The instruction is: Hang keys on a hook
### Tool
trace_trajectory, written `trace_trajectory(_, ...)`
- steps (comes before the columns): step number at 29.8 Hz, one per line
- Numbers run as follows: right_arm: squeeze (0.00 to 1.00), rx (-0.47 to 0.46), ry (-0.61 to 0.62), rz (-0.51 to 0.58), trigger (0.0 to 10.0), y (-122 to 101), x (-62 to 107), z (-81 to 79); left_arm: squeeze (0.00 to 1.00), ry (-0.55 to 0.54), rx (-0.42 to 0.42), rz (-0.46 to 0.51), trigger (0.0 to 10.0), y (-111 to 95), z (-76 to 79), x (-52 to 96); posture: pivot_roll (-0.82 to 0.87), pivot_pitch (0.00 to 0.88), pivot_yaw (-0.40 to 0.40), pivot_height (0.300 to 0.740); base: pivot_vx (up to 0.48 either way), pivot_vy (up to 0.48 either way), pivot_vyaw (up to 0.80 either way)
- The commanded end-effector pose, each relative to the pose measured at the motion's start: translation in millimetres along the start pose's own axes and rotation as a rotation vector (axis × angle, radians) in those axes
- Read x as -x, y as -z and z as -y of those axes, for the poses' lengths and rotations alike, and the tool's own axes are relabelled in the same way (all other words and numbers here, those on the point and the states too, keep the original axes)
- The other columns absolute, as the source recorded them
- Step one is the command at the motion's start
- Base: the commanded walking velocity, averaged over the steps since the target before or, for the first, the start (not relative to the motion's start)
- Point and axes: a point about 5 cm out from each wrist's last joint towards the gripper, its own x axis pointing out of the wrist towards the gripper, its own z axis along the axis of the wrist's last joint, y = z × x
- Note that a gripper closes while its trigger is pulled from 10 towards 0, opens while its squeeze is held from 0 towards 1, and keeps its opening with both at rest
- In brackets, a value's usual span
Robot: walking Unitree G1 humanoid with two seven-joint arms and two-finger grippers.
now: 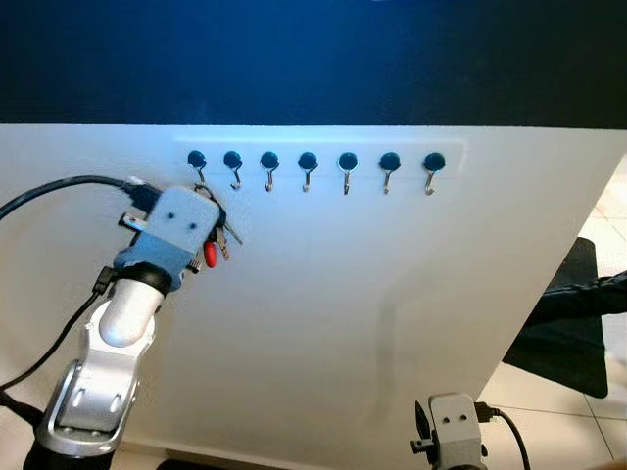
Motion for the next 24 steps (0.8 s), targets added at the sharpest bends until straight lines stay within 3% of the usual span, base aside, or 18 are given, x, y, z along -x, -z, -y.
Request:
trace_trajectory(1,0.00,0.004,-0.012,-0.025,10.0,6.1,5.5,-2.9,0.00,-0.007,0.179,-0.012,10.0,2.7,-6.8,9.1,0.08,0.134,0.084,0.740,0.000,0.000,0.00)
trace_trajectory(2,0.00,0.004,-0.012,-0.025,10.0,6.1,5.5,-2.9,0.00,-0.007,0.179,-0.012,10.0,2.7,-6.8,9.1,0.08,0.134,0.084,0.740,0.000,0.000,0.00)
trace_trajectory(3,0.00,0.005,-0.012,-0.026,10.0,6.5,5.8,-2.4,0.00,-0.001,0.248,-0.022,10.0,5.4,-9.3,13.6,0.08,0.136,0.082,0.740,0.000,0.000,0.00)
trace_trajectory(4,0.00,0.005,-0.012,-0.026,10.0,6.5,5.8,-2.4,0.00,-0.001,0.248,-0.022,10.0,5.4,-9.3,13.6,0.08,0.136,0.082,0.740,0.000,0.000,0.00)
trace_trajectory(6,0.00,0.006,-0.013,-0.029,10.0,7.2,6.1,-2.0,0.00,0.019,0.348,-0.061,10.0,13.7,-9.3,20.6,0.08,0.137,0.081,0.740,0.000,0.000,0.00)
trace_trajectory(9,0.00,0.007,-0.014,-0.031,10.0,7.7,6.2,-1.8,0.00,0.033,0.383,-0.084,10.0,18.3,-8.2,23.9,0.08,0.137,0.080,0.740,0.000,0.000,0.00)
trace_trajectory(12,0.00,0.010,-0.016,-0.043,10.0,10.3,7.0,-1.4,0.00,0.076,0.430,-0.179,10.0,39.0,-1.7,37.0,0.08,0.137,0.078,0.740,0.000,0.000,0.00)
trace_trajectory(13,0.00,0.012,-0.017,-0.055,10.0,13.1,8.2,-1.2,0.00,0.100,0.421,-0.240,10.0,52.7,4.0,45.5,0.08,0.138,0.077,0.740,0.000,0.000,0.00)
trace_trajectory(15,0.00,0.013,-0.017,-0.094,10.0,21.8,12.6,-0.4,0.00,0.115,0.314,-0.359,10.0,82.6,14.9,62.1,0.08,0.139,0.076,0.740,0.000,0.000,0.00)
trace_trajectory(16,0.00,0.007,-0.013,-0.119,10.0,27.1,15.5,0.5,0.00,0.105,0.319,-0.409,10.0,95.5,19.3,68.8,0.08,0.139,0.076,0.740,0.000,0.000,0.00)
trace_trajectory(17,0.00,0.007,-0.013,-0.119,10.0,27.1,15.5,0.5,0.00,0.105,0.319,-0.409,10.0,95.5,19.3,68.8,0.08,0.139,0.076,0.740,0.000,0.000,0.00)
trace_trajectory(20,0.00,0.003,0.003,-0.209,10.0,45.7,27.1,4.9,0.00,0.006,0.316,-0.581,10.0,139.6,27.0,87.7,0.08,0.140,0.079,0.740,0.000,0.000,0.00)
trace_trajectory(24,0.00,0.000,0.020,-0.259,10.0,55.6,34.2,8.2,0.00,-0.005,0.304,-0.666,10.0,158.9,33.7,98.9,0.07,0.141,0.082,0.740,0.000,0.000,0.00)
